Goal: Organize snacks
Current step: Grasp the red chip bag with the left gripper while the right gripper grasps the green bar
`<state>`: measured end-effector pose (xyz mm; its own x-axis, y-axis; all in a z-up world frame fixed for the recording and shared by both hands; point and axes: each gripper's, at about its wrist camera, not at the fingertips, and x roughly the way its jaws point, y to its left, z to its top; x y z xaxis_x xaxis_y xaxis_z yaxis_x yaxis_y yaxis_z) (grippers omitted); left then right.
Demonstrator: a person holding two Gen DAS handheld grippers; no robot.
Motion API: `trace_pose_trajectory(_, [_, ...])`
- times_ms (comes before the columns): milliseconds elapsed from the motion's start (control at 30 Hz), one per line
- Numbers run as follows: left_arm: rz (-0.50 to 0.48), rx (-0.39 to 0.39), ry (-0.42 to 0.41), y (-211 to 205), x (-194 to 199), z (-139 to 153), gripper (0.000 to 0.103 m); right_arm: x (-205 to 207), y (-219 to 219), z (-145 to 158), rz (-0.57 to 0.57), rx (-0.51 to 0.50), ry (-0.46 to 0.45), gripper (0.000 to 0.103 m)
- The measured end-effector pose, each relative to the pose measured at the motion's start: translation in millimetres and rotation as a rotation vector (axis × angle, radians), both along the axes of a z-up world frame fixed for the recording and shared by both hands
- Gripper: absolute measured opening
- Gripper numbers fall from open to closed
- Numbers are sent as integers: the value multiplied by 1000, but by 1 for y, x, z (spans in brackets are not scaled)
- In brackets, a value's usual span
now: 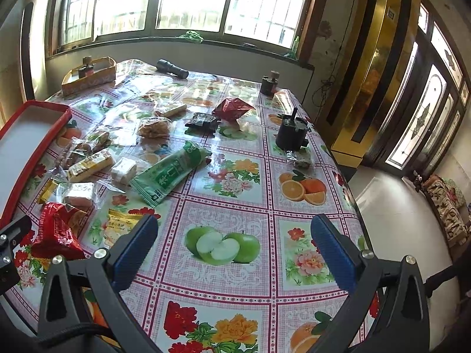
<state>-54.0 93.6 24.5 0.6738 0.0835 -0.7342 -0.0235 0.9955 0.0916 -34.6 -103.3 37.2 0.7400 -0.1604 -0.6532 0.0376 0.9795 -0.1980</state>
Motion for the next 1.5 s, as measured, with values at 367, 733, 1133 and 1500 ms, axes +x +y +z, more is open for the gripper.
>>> trace_pose_trajectory(367, [11, -50, 65, 26, 13, -12, 80, -6, 1, -10, 254, 216, 14, 103])
trace_pose_trajectory(733, [-69, -167, 145, 13, 28, -19, 80, 20, 3, -31, 313, 341, 115, 100])
trace_pose_trajectory(1133, [-108, -261, 238, -9, 55, -27, 80, 106, 4, -50, 233, 411, 236, 96])
trace_pose_trajectory(1500, [-92, -304, 296, -7, 73, -45, 59, 155, 18, -73, 149, 291, 266, 76])
